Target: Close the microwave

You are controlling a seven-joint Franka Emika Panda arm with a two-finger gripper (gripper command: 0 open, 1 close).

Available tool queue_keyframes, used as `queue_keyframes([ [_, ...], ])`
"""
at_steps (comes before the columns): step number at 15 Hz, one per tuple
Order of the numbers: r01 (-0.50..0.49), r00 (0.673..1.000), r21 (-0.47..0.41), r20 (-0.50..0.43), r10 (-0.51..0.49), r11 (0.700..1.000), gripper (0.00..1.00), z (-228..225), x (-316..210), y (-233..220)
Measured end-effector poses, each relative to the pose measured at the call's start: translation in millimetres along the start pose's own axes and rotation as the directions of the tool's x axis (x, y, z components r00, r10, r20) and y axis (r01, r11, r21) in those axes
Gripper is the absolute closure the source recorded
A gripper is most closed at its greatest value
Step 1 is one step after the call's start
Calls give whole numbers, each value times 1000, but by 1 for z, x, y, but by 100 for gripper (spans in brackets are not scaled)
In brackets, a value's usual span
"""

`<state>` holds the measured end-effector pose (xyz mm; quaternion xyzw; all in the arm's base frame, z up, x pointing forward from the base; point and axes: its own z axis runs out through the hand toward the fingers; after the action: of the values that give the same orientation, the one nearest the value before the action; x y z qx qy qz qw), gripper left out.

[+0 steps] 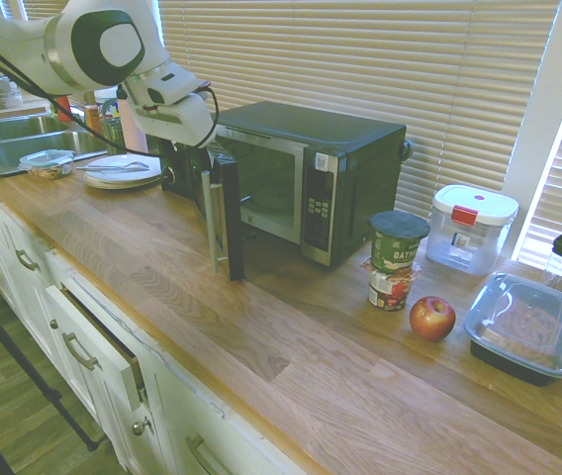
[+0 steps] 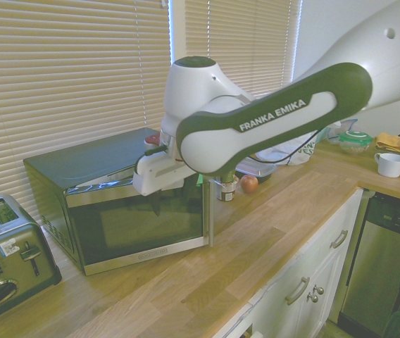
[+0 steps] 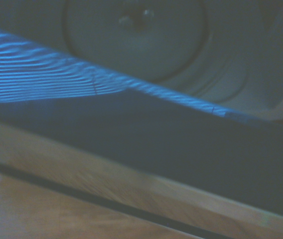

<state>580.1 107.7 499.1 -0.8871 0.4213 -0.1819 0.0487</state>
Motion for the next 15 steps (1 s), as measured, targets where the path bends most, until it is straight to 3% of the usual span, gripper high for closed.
queue_keyframes([
  [6, -122, 989, -32, 81, 124, 992, 0, 24, 79, -35],
  [11, -96, 982, -97, 154, 110, 991, 0, 34, 110, -47],
  [15, -95, 979, -87, 170, 109, 992, 0, 34, 114, -51],
])
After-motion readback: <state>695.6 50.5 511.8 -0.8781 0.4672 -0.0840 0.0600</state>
